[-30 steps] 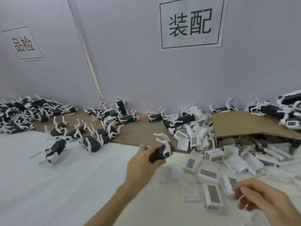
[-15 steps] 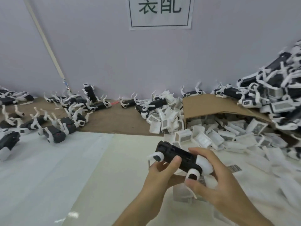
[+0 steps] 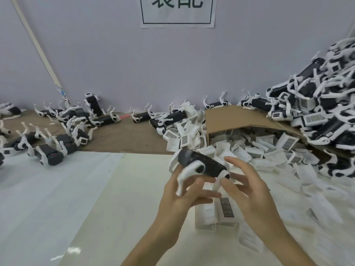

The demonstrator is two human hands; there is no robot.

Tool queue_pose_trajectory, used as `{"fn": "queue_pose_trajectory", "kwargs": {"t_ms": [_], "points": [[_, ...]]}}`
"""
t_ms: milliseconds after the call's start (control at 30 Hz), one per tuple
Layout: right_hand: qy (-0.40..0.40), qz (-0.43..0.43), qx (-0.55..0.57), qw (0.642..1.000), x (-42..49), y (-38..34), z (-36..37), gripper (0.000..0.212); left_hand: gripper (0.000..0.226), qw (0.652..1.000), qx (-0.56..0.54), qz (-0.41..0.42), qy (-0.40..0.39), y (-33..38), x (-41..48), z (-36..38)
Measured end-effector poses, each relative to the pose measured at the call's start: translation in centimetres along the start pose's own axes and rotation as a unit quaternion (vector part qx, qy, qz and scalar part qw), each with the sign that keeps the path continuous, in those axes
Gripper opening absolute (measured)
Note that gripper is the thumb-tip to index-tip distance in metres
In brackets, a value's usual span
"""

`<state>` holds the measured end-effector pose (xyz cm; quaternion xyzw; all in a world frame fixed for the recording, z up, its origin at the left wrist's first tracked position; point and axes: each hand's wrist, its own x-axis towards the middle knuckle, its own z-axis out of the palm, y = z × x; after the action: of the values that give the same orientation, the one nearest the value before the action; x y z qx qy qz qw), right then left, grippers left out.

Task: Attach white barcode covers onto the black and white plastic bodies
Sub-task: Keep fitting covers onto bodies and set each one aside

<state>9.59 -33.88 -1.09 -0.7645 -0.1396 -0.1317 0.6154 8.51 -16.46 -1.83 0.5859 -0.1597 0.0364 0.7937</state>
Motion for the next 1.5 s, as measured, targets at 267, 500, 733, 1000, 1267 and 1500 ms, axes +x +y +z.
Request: {"fn": "queue_pose_trajectory", "kwargs": {"t_ms": [267, 500, 733, 1000, 1267, 1500], "points": [[-0.118, 0.036, 0.150, 0.981, 0.0, 0.0, -0.3, 0.051, 0.100, 0.942, 0.300, 0.149, -0.025, -1.3, -1.1, 1.0], [-0.109, 0.044, 0.186, 0.975, 0.4, -0.2, -0.4, 0.044, 0.092, 0.919, 0.345, 0.187, -0.047, -2.1, -0.7, 0.7], [-0.061, 0.010, 0.172, 0.983, 0.5, -0.2, -0.8, 0.038, 0.064, 0.927, 0.335, 0.161, 0.046, -1.2, -0.2, -0.6], [-0.117, -0.002, 0.095, 0.989, 0.1, 0.1, -0.3, 0.056, 0.037, 0.991, 0.035, -0.112, 0.069, 0.1, 0.5, -0.5], [-0.281, 0.066, -0.257, 0.922, 0.7, 1.1, -3.0, 0.075, 0.050, 0.974, 0.014, -0.131, 0.184, 0.7, 0.7, -1.5], [-0.144, -0.007, -0.284, 0.948, 0.9, 1.6, -2.6, 0.049, 0.060, 0.968, -0.031, -0.169, 0.182, 0.1, 0.7, -1.7]]}}
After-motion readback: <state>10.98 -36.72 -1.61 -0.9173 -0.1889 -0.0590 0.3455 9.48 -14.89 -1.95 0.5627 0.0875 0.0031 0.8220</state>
